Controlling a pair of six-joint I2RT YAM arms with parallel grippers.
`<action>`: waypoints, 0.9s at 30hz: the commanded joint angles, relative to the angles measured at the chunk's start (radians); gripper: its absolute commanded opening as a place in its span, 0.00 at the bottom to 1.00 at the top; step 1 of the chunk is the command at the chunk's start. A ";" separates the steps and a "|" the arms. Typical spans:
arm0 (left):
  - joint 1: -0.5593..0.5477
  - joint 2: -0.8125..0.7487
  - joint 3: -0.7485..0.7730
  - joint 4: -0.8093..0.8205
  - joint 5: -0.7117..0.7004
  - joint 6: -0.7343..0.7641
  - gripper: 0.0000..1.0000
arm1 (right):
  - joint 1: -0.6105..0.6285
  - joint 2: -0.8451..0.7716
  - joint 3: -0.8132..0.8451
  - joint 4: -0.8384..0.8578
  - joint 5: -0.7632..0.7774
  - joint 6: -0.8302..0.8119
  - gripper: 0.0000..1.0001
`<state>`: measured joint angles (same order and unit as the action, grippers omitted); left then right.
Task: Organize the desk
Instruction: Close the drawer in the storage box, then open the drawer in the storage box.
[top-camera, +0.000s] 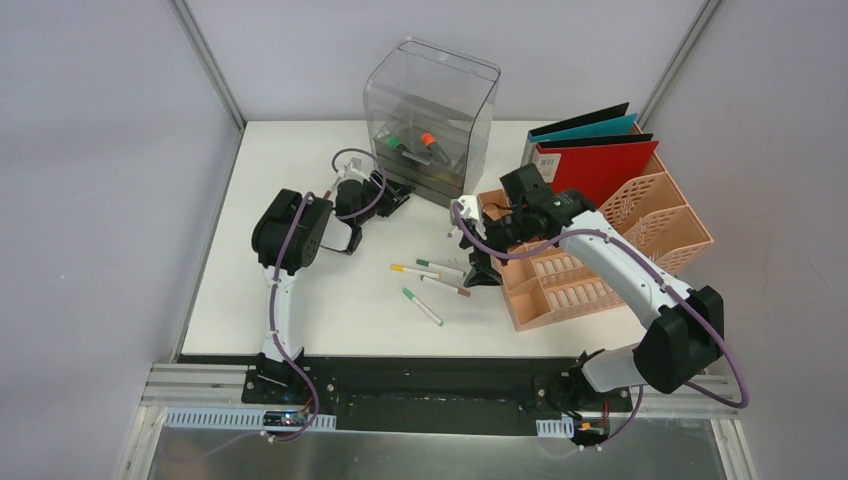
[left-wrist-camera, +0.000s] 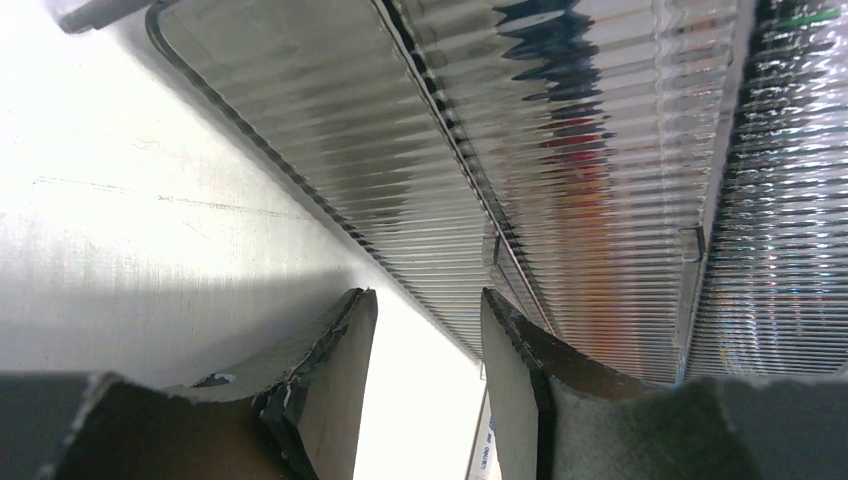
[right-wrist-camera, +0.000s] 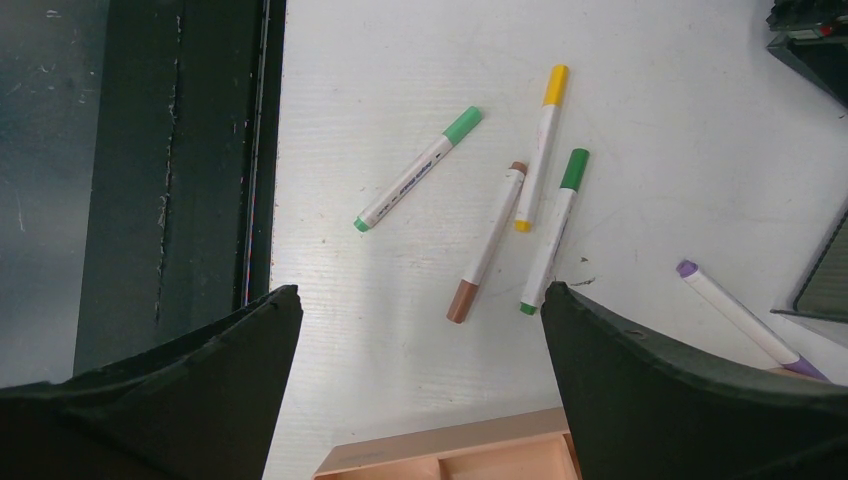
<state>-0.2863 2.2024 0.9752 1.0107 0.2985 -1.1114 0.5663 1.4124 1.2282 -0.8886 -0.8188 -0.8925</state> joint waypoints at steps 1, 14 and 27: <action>0.009 0.000 0.026 0.060 0.011 0.005 0.43 | -0.005 -0.044 0.022 0.005 -0.010 -0.023 0.93; 0.030 -0.001 -0.098 0.334 0.016 -0.014 0.44 | -0.006 -0.043 0.022 0.005 -0.011 -0.022 0.93; 0.031 -0.001 -0.015 0.149 0.022 -0.037 0.49 | -0.006 -0.041 0.022 0.007 -0.011 -0.022 0.93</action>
<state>-0.2600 2.2066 0.9169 1.2011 0.3195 -1.1339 0.5659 1.4033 1.2282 -0.8886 -0.8185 -0.8925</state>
